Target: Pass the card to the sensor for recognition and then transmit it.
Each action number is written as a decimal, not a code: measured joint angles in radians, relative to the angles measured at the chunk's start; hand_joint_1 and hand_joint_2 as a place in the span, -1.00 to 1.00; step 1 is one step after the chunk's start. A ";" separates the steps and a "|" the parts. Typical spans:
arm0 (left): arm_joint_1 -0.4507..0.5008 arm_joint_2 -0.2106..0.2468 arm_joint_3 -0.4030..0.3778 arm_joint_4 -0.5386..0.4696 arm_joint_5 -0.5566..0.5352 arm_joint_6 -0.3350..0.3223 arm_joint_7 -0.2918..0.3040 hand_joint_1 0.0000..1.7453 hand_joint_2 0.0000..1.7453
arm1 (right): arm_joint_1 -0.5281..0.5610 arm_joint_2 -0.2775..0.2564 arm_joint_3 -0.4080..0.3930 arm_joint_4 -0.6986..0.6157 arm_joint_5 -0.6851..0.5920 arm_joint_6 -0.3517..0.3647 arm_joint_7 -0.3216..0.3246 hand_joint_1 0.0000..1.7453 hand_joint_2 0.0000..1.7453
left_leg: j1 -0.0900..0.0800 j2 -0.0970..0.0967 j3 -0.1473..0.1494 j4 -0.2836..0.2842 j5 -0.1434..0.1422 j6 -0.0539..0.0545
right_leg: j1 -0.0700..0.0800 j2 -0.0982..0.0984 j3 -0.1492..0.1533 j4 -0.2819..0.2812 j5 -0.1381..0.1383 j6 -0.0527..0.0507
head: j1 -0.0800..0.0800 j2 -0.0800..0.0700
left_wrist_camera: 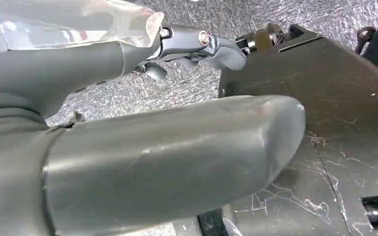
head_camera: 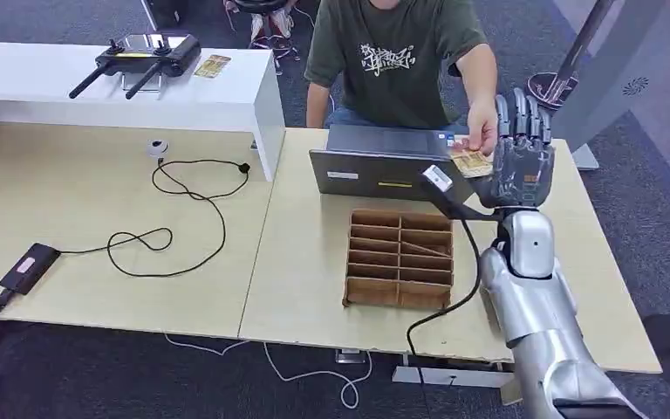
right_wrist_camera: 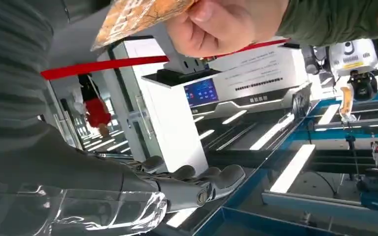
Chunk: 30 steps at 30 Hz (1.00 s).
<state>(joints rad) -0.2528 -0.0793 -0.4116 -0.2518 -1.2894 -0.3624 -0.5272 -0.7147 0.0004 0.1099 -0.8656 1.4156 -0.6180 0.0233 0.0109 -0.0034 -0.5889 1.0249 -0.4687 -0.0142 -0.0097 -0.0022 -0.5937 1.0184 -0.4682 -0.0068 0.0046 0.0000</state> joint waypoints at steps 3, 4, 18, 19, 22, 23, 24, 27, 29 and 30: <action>0.005 0.000 0.000 0.000 0.003 0.008 0.003 -1.00 -1.00 | 0.004 -0.008 0.000 -0.006 -0.005 -0.006 0.005 -1.00 1.00 | 0.000 0.000 0.000 0.000 0.000 0.000 | 0.000 0.000 0.000 0.000 0.000 0.000 | 0.000 0.000; 0.006 0.000 0.000 0.000 0.003 0.008 0.003 -1.00 -1.00 | 0.010 -0.011 0.000 -0.015 -0.011 -0.009 0.006 -1.00 1.00 | 0.000 0.000 0.000 0.000 0.000 0.000 | 0.000 0.000 0.000 0.000 0.000 0.000 | 0.000 0.000; 0.010 0.006 0.000 0.000 0.010 0.010 0.001 -1.00 -1.00 | 0.131 -0.049 -0.025 -0.191 -0.040 0.014 0.001 -1.00 1.00 | 0.000 0.000 0.000 0.000 0.000 0.000 | 0.000 0.000 0.000 0.000 0.000 0.000 | 0.000 0.000; 0.010 0.006 0.000 0.000 0.010 0.009 0.000 -1.00 -1.00 | 0.137 -0.050 -0.027 -0.196 -0.040 0.014 0.001 -1.00 1.00 | 0.000 0.000 0.000 0.000 0.000 0.000 | 0.000 0.000 0.000 0.000 0.000 0.000 | 0.000 0.000; 0.010 0.006 0.000 0.000 0.010 0.005 -0.002 -1.00 -1.00 | 0.147 -0.051 -0.031 -0.207 -0.040 0.014 0.001 -1.00 1.00 | 0.000 0.000 0.000 0.000 0.000 0.000 | 0.000 0.000 0.000 0.000 0.000 0.000 | 0.000 0.000; 0.009 0.007 0.000 0.000 0.010 0.005 -0.002 -1.00 -1.00 | 0.149 -0.052 -0.032 -0.209 -0.041 0.014 0.001 -1.00 1.00 | 0.000 0.000 0.000 0.000 0.000 0.000 | 0.000 0.000 0.000 0.000 0.000 0.000 | 0.000 0.000; 0.009 0.007 0.000 0.000 0.010 0.003 -0.003 -1.00 -1.00 | 0.150 -0.052 -0.034 -0.212 -0.043 0.015 0.001 -1.00 1.00 | 0.000 0.000 0.000 0.000 0.000 0.000 | 0.000 0.000 0.000 0.000 0.000 0.000 | 0.000 0.000; 0.008 0.007 0.000 0.000 0.010 0.000 -0.004 -1.00 -1.00 | 0.155 -0.052 -0.038 -0.223 -0.048 0.029 0.000 0.26 1.00 | 0.000 0.000 0.000 0.000 0.000 0.000 | 0.000 0.000 0.000 0.000 0.000 0.000 | 0.000 0.000; 0.008 0.007 0.000 0.000 0.012 -0.001 -0.004 -1.00 -1.00 | 0.159 -0.051 -0.042 -0.228 -0.053 0.037 0.000 0.26 1.00 | 0.000 0.000 0.000 0.000 0.000 0.000 | 0.000 0.000 0.000 0.000 0.000 0.000 | 0.000 0.000; 0.008 0.007 0.000 0.000 0.012 -0.001 -0.004 -1.00 -1.00 | 0.160 -0.052 -0.044 -0.230 -0.052 0.040 0.000 0.26 1.00 | 0.000 0.000 0.000 0.000 0.000 0.000 | 0.000 0.000 0.000 0.000 0.000 0.000 | 0.000 0.000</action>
<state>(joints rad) -0.2451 -0.0721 -0.4116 -0.2521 -1.2772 -0.3635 -0.5314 -0.5545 -0.0511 0.0656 -1.0952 1.3634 -0.5779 0.0237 0.0109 -0.0035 -0.5890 1.0250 -0.4688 -0.0143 -0.0096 -0.0022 -0.5938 1.0182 -0.4682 -0.0068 0.0046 0.0000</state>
